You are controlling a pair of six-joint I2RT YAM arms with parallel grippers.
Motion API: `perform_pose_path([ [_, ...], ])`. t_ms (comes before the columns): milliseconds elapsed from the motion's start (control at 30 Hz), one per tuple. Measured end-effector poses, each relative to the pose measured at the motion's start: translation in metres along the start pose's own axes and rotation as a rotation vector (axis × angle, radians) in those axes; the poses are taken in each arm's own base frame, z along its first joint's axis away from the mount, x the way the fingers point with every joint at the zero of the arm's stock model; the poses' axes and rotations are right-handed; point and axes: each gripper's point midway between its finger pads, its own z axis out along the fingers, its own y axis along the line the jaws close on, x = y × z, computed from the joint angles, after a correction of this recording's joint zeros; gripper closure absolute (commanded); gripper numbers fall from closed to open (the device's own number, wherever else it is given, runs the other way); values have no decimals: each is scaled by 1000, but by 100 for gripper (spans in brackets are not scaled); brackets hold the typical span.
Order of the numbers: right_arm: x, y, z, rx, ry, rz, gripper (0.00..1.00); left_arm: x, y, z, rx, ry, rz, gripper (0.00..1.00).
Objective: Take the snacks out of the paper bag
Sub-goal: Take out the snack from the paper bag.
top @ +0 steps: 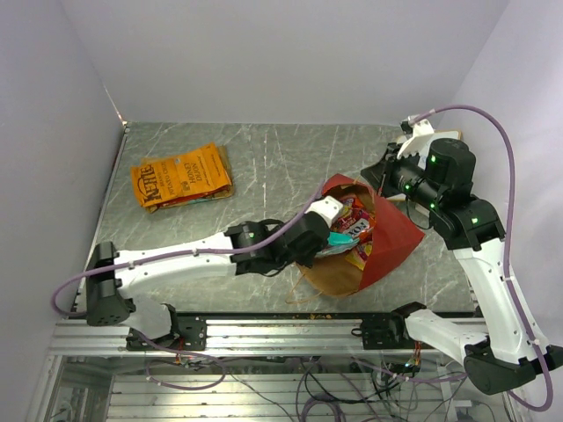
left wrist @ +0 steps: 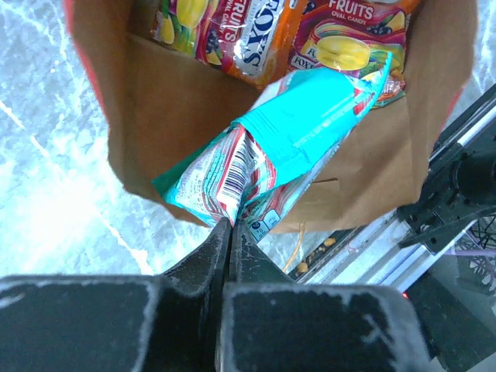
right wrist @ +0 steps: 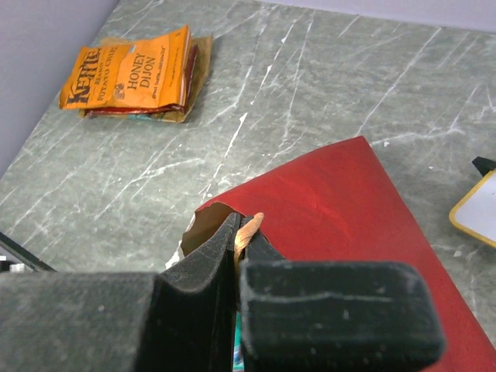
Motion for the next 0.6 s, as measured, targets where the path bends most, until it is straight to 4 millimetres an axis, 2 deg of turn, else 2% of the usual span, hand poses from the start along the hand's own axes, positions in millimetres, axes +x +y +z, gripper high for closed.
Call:
perform_pose_path([
  [200,-4,-4,1,27,-19,4,100,-19,18,-46,11,-49,-31,93],
  [400,-7,-6,1,37,-31,13,100,-48,49,-89,-4,-129,-112,93],
  [600,-7,-6,2,39,-31,17,100,-75,85,-117,-86,-171,-203,93],
])
